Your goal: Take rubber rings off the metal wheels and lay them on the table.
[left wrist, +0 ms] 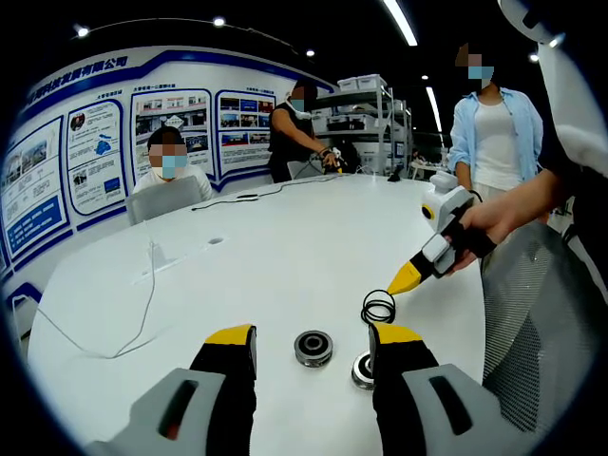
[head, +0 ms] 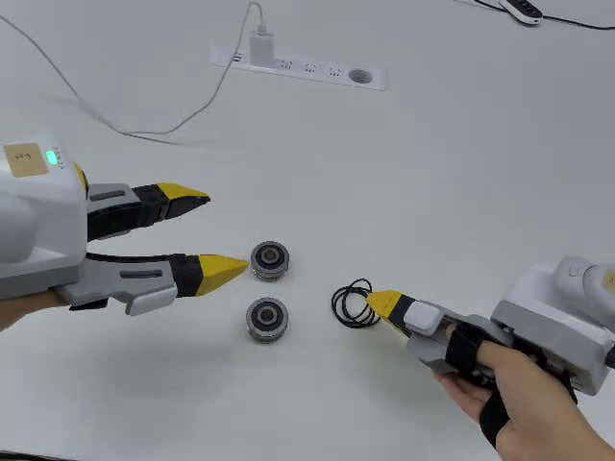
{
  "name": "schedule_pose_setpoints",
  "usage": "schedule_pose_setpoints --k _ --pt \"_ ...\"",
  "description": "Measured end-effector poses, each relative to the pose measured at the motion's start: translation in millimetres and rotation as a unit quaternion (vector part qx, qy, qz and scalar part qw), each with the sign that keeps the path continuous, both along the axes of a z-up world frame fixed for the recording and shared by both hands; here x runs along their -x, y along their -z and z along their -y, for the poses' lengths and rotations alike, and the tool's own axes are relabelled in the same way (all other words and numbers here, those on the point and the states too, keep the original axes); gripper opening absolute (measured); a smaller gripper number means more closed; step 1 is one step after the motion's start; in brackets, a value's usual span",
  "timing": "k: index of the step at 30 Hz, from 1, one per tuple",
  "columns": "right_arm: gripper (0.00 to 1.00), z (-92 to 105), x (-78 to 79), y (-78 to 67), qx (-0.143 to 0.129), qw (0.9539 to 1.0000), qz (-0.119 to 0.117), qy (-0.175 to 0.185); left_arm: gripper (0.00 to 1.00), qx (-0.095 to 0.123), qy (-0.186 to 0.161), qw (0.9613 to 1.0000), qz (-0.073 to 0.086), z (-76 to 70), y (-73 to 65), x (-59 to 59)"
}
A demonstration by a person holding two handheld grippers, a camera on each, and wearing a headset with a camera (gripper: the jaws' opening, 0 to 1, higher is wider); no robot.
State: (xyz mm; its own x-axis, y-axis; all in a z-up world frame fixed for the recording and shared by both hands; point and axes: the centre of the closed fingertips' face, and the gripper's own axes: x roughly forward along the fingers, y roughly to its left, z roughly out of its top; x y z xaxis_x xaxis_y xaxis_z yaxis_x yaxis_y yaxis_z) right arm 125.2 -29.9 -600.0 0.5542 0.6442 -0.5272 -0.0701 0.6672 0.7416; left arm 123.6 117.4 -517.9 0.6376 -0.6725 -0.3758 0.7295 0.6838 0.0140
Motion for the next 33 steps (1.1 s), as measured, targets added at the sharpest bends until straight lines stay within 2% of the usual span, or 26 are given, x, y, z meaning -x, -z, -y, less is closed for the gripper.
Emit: schedule_pose_setpoints --k 5,6,11,13,15,18,21,23,26,27,28,29,31,33 --pt "0.06 5.3 1.1 3.7 0.037 0.9991 0.015 -0.015 0.49 0.001 -0.002 1.0000 -0.002 -0.7 1.1 2.6" --pt "0.07 7.6 1.2 5.7 0.052 0.9982 0.021 -0.021 0.49 0.001 -0.002 1.0000 -0.002 -0.5 0.9 3.4" --pt "0.08 11.1 2.2 8.4 0.082 0.9953 0.037 -0.037 0.49 0.002 -0.005 1.0000 -0.003 -0.9 0.9 5.3" --pt "0.10 11.5 2.1 7.5 0.084 0.9949 0.041 -0.038 0.49 0.002 -0.006 1.0000 -0.004 -1.3 1.8 6.0" --pt "0.10 12.2 1.1 5.1 0.089 0.9936 0.053 -0.044 0.49 0.003 -0.009 0.9999 -0.007 -1.8 3.4 6.9" --pt "0.14 13.2 -1.8 -0.7 0.105 0.9891 0.085 -0.058 0.50 0.006 -0.016 0.9998 -0.010 -3.2 5.0 7.7" --pt "0.19 13.8 -4.8 -11.9 0.116 0.9832 0.123 -0.069 0.53 0.017 -0.045 0.9988 -0.005 -10.4 2.2 4.2" --pt "0.19 15.1 -5.5 -18.5 0.125 0.9790 0.143 -0.076 0.55 0.023 -0.054 0.9983 -0.003 -14.0 -0.6 3.9" --pt "0.22 20.3 -7.7 -29.0 0.139 0.9699 0.180 -0.086 0.57 0.023 -0.064 0.9977 0.004 -20.8 -6.3 6.1" --pt "0.22 21.5 -7.7 -31.3 0.141 0.9684 0.186 -0.087 0.57 0.023 -0.067 0.9975 0.005 -22.7 -7.4 6.7" --pt "0.23 23.2 -7.6 -33.7 0.147 0.9653 0.196 -0.091 0.58 0.024 -0.072 0.9971 0.006 -24.9 -8.7 7.3" --pt "0.23 26.6 -7.4 -36.8 0.160 0.9592 0.211 -0.099 0.60 0.027 -0.079 0.9964 0.011 -28.1 -11.4 8.2" --pt "0.25 31.9 -6.2 -41.9 0.178 0.9512 0.230 -0.104 0.61 0.027 -0.095 0.9949 0.019 -34.9 -14.7 10.0" --pt "0.26 35.3 -5.0 -45.8 0.189 0.9447 0.244 -0.109 0.62 0.026 -0.104 0.9941 0.021 -39.4 -15.3 12.8"
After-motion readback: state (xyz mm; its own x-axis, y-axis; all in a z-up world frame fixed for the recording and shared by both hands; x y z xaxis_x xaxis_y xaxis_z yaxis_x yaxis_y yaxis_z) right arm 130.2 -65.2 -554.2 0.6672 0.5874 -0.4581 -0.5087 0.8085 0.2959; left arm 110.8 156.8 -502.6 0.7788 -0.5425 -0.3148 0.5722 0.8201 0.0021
